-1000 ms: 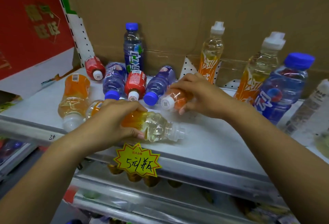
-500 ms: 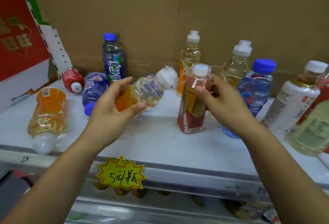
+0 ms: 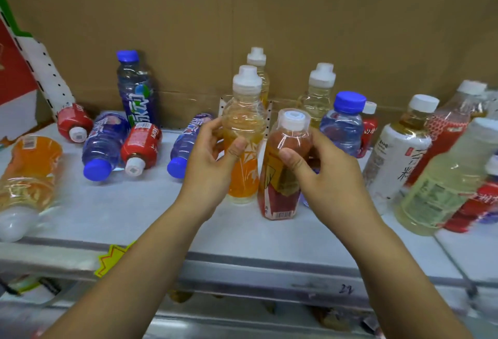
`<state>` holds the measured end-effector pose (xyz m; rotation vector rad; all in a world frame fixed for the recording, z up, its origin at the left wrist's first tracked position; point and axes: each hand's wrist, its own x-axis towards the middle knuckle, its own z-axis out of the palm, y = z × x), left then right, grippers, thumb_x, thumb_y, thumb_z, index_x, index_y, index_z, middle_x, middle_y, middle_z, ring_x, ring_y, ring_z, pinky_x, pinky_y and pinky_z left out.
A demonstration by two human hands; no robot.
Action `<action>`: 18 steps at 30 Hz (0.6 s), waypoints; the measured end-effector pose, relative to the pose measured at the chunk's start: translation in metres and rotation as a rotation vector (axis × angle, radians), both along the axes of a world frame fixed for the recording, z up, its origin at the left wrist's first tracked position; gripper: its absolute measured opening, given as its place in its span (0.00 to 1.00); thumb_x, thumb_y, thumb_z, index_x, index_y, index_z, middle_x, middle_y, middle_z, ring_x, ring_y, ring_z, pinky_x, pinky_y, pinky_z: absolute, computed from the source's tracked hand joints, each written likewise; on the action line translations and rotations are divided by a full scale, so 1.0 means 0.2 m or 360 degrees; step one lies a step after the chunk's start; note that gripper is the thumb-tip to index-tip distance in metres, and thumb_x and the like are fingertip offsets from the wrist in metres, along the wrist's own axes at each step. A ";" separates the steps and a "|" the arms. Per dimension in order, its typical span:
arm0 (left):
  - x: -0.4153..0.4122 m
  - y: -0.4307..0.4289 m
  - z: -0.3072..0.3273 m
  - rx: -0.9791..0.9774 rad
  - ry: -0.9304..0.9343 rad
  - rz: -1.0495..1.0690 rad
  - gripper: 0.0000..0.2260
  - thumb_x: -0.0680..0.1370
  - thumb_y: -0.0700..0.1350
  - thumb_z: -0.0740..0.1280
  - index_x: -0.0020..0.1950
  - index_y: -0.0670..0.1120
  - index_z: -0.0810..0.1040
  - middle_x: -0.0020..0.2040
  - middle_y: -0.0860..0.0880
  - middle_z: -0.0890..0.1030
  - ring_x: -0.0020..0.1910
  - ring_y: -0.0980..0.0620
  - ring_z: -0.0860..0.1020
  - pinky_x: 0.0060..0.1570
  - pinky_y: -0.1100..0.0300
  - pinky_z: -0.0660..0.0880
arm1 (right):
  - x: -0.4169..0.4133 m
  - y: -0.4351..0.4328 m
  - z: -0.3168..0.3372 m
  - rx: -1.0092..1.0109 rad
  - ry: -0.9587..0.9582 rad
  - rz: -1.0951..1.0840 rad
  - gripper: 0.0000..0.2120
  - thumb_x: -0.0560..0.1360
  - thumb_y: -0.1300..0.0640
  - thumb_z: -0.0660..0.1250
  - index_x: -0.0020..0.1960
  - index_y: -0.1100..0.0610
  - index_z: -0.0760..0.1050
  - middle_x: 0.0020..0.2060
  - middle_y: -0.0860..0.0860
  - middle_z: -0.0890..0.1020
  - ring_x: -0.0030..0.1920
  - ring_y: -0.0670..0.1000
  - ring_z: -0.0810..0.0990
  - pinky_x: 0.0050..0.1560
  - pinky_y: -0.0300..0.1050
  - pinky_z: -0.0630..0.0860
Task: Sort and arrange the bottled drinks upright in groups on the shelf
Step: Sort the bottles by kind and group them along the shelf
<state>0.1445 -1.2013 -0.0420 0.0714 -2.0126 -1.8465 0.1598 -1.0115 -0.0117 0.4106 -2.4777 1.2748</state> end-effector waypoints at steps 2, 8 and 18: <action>-0.01 0.03 0.02 -0.0016 -0.0048 -0.0015 0.24 0.78 0.54 0.69 0.73 0.58 0.69 0.68 0.57 0.77 0.67 0.55 0.76 0.67 0.49 0.75 | 0.02 0.02 0.00 -0.0099 -0.0009 -0.0002 0.24 0.77 0.43 0.68 0.72 0.44 0.71 0.59 0.39 0.81 0.58 0.41 0.79 0.59 0.40 0.77; 0.04 0.04 0.01 -0.0457 -0.0189 0.0228 0.18 0.82 0.47 0.65 0.73 0.52 0.74 0.67 0.55 0.79 0.65 0.56 0.77 0.64 0.57 0.75 | 0.06 0.00 -0.05 -0.0275 0.0520 -0.0098 0.23 0.76 0.55 0.75 0.69 0.53 0.73 0.66 0.46 0.78 0.66 0.43 0.76 0.67 0.42 0.75; 0.47 -0.26 -0.09 -0.0623 -0.0169 0.1062 0.13 0.81 0.52 0.67 0.65 0.51 0.80 0.60 0.54 0.82 0.60 0.53 0.79 0.62 0.52 0.76 | 0.10 -0.20 -0.17 -0.0002 0.0695 0.0618 0.16 0.76 0.55 0.75 0.62 0.58 0.78 0.56 0.51 0.81 0.57 0.48 0.77 0.59 0.42 0.76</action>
